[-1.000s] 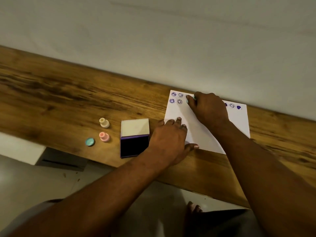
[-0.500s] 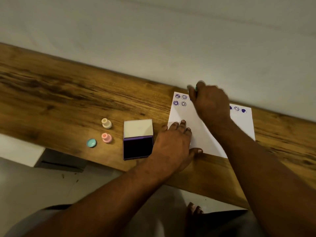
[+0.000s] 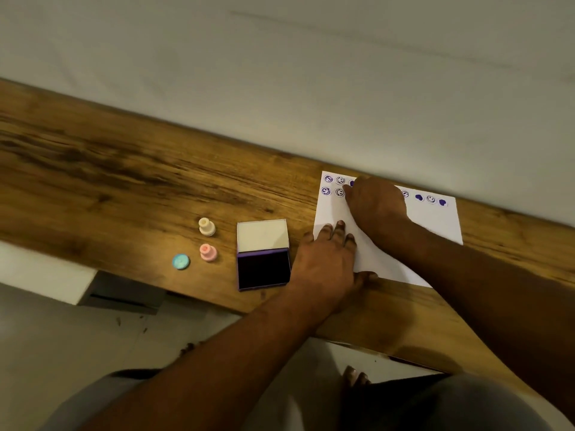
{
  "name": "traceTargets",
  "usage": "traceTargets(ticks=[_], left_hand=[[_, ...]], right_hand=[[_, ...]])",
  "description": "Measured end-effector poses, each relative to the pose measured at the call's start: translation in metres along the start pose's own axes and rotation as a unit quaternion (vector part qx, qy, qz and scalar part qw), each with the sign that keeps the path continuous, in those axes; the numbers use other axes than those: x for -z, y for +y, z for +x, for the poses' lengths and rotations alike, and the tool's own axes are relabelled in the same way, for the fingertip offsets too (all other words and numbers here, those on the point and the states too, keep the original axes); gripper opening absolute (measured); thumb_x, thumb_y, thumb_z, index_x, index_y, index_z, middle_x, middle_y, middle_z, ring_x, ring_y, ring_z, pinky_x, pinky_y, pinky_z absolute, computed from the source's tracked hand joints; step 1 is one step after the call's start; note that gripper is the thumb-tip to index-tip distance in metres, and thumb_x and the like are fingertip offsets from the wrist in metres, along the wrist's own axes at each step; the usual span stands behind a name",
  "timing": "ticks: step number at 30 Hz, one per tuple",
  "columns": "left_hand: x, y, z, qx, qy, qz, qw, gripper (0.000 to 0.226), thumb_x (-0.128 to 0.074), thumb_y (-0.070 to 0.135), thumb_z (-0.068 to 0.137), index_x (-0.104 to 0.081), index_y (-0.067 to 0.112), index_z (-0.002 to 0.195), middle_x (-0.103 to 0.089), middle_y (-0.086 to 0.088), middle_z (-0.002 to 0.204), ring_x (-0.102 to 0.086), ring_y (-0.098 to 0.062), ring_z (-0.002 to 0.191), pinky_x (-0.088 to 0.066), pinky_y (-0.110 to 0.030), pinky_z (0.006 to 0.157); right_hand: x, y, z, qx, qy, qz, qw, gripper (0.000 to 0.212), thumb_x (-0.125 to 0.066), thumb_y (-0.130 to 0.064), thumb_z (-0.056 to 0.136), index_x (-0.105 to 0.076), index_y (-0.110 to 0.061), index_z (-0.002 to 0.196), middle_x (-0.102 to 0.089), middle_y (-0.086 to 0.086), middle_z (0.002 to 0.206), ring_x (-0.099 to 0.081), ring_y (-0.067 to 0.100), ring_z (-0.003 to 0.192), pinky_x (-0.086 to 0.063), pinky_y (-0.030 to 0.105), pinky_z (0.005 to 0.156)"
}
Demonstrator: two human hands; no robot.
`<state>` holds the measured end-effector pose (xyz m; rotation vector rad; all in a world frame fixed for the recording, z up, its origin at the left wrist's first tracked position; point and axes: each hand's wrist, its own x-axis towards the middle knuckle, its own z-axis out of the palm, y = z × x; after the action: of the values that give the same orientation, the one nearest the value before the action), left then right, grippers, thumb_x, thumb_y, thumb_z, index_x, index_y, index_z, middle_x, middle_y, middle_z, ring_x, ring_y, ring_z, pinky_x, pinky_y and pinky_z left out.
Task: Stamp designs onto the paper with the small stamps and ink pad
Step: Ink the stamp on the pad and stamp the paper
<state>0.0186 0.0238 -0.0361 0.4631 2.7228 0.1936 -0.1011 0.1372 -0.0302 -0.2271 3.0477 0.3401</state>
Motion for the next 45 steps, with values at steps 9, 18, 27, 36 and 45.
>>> traceTargets(ticks=[9, 18, 27, 36, 45], left_hand=[[0.002, 0.004, -0.006, 0.005, 0.025, 0.013, 1.000, 0.090, -0.029, 0.078, 0.099, -0.021, 0.019, 0.166, -0.012, -0.010, 0.175, -0.014, -0.032, 0.161, -0.016, -0.058, 0.125], [0.001, 0.008, -0.008, 0.015, 0.045, 0.019, 0.999, 0.089, -0.029, 0.078, 0.099, -0.024, 0.019, 0.164, -0.014, -0.011, 0.175, -0.017, -0.032, 0.160, -0.020, -0.057, 0.124], [-0.005, 0.007, -0.004, 0.015, 0.070, 0.017, 0.997, 0.090, -0.039, 0.081, 0.094, -0.030, 0.020, 0.160, -0.025, -0.010, 0.172, -0.027, -0.032, 0.156, -0.025, -0.058, 0.122], [0.012, -0.013, -0.030, -0.032, 0.107, 0.002, 0.994, 0.088, -0.040, 0.080, 0.095, -0.032, 0.026, 0.164, -0.022, -0.001, 0.174, -0.023, -0.027, 0.159, -0.022, -0.055, 0.124], [0.057, -0.116, -0.133, 0.075, 0.252, -0.117, 0.958, 0.015, -0.075, 0.052, 0.090, -0.072, 0.039, 0.098, -0.074, 0.018, 0.101, -0.066, -0.002, 0.088, -0.056, -0.031, 0.072]], right_hand=[[0.006, 0.031, -0.009, -0.060, 0.131, 0.201, 0.969, 0.057, -0.033, -0.052, 0.107, -0.069, -0.008, 0.102, -0.072, 0.023, 0.097, -0.067, 0.043, 0.093, -0.051, 0.042, 0.075], [0.002, 0.063, -0.040, -0.320, -0.014, 0.847, 0.423, 0.045, -0.043, -0.050, 0.106, -0.046, -0.021, 0.072, -0.032, -0.007, 0.052, -0.027, 0.007, 0.042, -0.021, 0.019, 0.040], [0.017, 0.031, -0.035, -0.257, -0.054, 0.833, 0.487, 0.039, -0.045, -0.046, 0.106, -0.051, -0.018, 0.079, -0.035, -0.006, 0.053, -0.031, 0.010, 0.047, -0.024, 0.021, 0.046], [0.024, 0.019, -0.038, -0.165, -0.036, 0.778, 0.605, 0.029, -0.072, -0.043, 0.094, -0.076, -0.016, 0.104, -0.080, 0.002, 0.096, -0.071, 0.012, 0.080, -0.052, 0.023, 0.067], [0.054, -0.045, -0.051, 0.008, -0.015, 0.729, 0.685, 0.029, -0.088, -0.027, 0.081, -0.074, -0.017, 0.104, -0.076, 0.003, 0.079, -0.071, 0.010, 0.071, -0.051, 0.018, 0.062]])
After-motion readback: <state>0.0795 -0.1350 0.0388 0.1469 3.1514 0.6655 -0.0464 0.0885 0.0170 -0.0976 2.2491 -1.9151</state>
